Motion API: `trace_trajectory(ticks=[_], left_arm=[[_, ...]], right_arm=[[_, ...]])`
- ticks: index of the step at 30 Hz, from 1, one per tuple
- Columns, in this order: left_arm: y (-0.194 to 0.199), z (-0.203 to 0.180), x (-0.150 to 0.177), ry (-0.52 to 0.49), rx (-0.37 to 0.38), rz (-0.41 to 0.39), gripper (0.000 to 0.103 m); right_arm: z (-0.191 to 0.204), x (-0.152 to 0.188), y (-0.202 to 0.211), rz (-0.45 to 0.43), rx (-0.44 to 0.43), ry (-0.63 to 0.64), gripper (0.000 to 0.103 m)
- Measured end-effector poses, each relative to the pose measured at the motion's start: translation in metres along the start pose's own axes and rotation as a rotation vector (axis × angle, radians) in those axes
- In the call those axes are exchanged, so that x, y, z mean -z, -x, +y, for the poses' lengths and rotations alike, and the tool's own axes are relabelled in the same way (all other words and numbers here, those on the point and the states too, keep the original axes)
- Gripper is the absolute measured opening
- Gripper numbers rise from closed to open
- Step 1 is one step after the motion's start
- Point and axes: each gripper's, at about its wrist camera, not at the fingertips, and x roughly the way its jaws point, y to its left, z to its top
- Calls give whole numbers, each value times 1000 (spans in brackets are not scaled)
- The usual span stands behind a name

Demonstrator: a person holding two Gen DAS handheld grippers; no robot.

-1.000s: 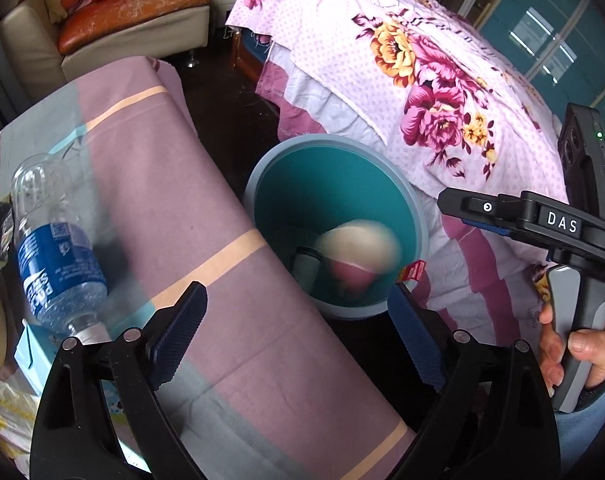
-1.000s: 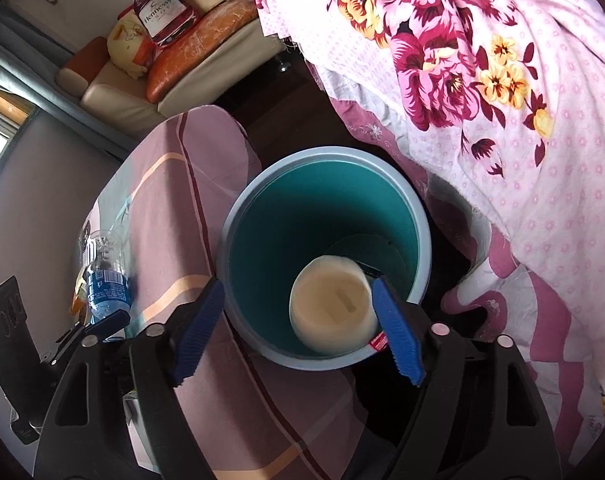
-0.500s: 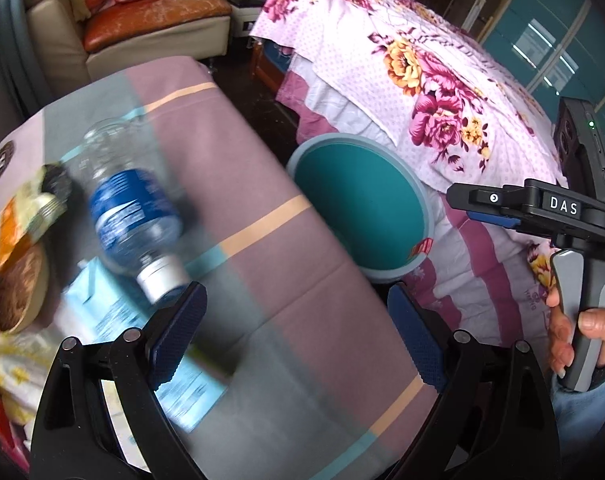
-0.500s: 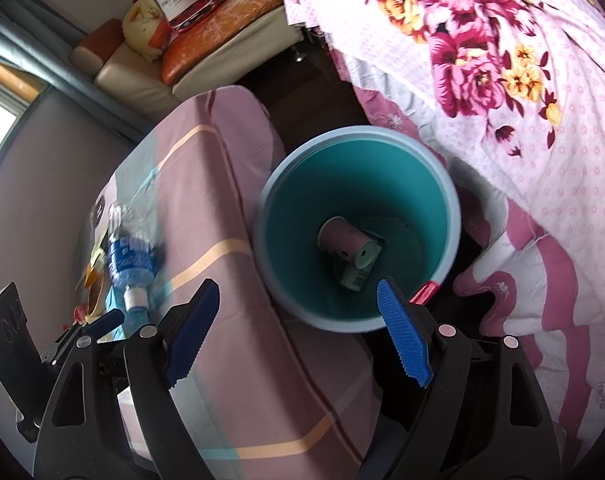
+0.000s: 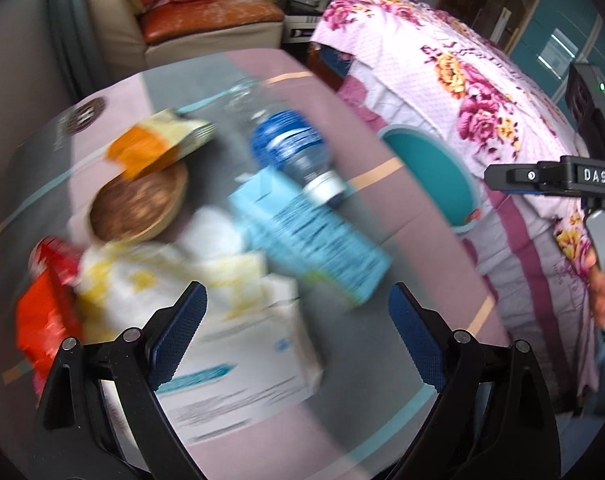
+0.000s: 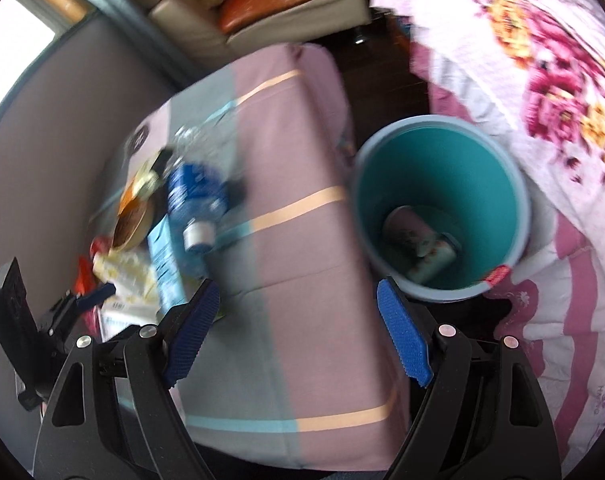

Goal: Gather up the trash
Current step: 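Move both tools back over the trash on the table, then grasp the white medicine box with the left tool while the right tool grasps the blue milk carton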

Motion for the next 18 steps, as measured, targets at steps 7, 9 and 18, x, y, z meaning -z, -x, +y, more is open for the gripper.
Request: trace_trajectory(ticks=[7,9,18], left_arm=[[10,47,37,17,-35,22,92],[12,57,45,32,-34,21,92],[11,73,64,77,39,20,91]], right_arm=[[65,4,-38,118,-21,143,77],[85,4,-51,142,-12,192,77],[134,-5,-101,214,26,294,66]])
